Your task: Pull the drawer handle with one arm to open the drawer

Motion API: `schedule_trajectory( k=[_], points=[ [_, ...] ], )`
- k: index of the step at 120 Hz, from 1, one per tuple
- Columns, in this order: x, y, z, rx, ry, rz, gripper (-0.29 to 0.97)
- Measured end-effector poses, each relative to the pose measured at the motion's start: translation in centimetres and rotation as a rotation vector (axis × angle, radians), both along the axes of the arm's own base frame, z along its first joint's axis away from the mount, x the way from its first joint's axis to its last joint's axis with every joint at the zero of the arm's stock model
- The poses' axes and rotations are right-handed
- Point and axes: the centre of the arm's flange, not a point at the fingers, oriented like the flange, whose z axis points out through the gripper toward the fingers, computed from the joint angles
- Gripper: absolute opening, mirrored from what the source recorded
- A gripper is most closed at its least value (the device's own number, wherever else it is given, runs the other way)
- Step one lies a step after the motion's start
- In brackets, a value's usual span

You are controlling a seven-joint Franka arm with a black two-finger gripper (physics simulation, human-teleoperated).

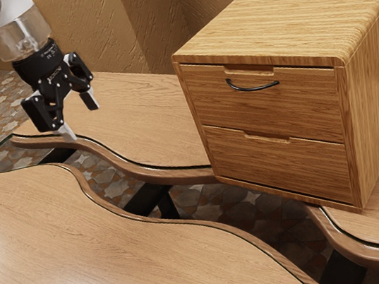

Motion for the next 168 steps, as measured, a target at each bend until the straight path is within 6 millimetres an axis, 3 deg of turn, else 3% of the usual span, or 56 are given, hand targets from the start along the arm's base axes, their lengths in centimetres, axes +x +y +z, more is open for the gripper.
schedule_trajectory(
  k=[36,42,52,60,84,97,116,122,131,136,147,168],
  points=[
    [0.3,-2.2,0.4,-0.016,-0.005,0.016,0.66],
    [-0.7,-2.4,2.0,-0.013,-0.033,0.02,0.66],
    [-3.9,-2.8,8.2,0.039,-0.15,0.034,0.65],
    [-4.4,-3.1,9.7,0.061,-0.184,0.042,0.65],
    [-1.7,-6.0,8.5,0.074,-0.206,0.008,0.65],
    [-1.2,-8.2,9.2,0.076,-0.266,-0.023,0.65],
    [-0.5,-12.0,8.2,0.089,-0.33,-0.081,0.65],
    [-0.8,-14.0,8.0,0.098,-0.356,-0.115,0.65],
    [-3.0,-19.8,7.3,0.098,-0.392,-0.226,0.65],
    [-3.5,-21.6,6.4,0.098,-0.409,-0.262,0.64],
    [-2.3,-22.1,4.0,0.108,-0.453,-0.271,0.62],
    [-0.7,-22.3,2.5,0.138,-0.557,-0.275,0.56]
  ],
)
